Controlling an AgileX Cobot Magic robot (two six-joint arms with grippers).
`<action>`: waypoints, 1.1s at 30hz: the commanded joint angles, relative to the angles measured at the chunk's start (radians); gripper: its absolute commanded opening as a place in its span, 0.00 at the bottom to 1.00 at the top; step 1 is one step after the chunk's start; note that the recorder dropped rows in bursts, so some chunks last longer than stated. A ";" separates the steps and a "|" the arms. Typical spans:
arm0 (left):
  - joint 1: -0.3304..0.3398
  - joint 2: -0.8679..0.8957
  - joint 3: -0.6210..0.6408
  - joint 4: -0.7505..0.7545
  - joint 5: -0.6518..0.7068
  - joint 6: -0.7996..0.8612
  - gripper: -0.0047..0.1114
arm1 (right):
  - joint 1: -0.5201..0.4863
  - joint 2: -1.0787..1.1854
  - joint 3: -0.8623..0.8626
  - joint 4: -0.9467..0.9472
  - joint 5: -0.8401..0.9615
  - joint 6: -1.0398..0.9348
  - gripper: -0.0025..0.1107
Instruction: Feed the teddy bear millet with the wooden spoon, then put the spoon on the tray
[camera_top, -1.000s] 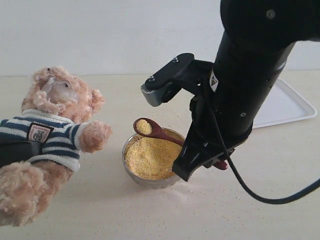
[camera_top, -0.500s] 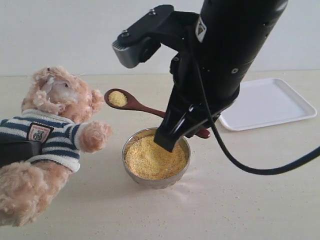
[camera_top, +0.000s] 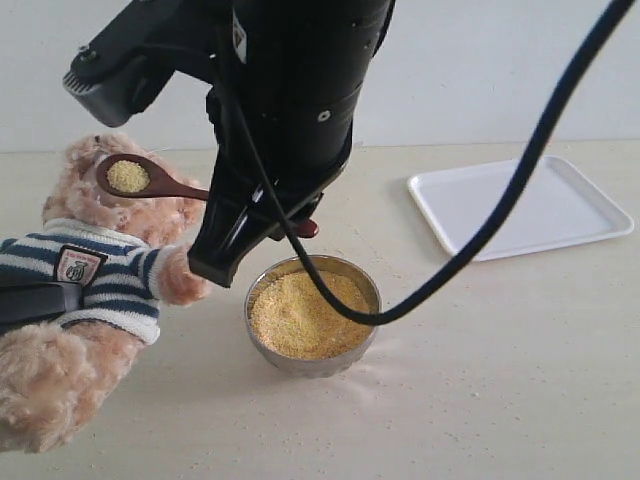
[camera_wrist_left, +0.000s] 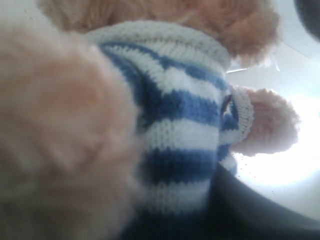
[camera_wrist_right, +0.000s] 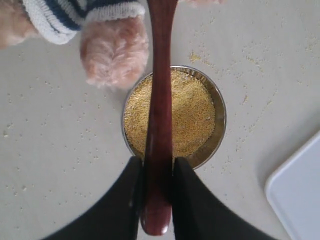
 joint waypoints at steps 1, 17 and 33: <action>0.001 -0.007 0.000 -0.019 0.016 0.004 0.08 | 0.004 0.027 -0.015 -0.023 -0.001 -0.035 0.02; 0.001 -0.007 0.000 -0.019 0.016 0.004 0.08 | 0.019 0.087 -0.044 -0.116 -0.001 -0.090 0.02; 0.001 -0.007 0.000 -0.019 0.016 0.004 0.08 | 0.020 0.100 -0.044 -0.203 -0.092 -0.138 0.02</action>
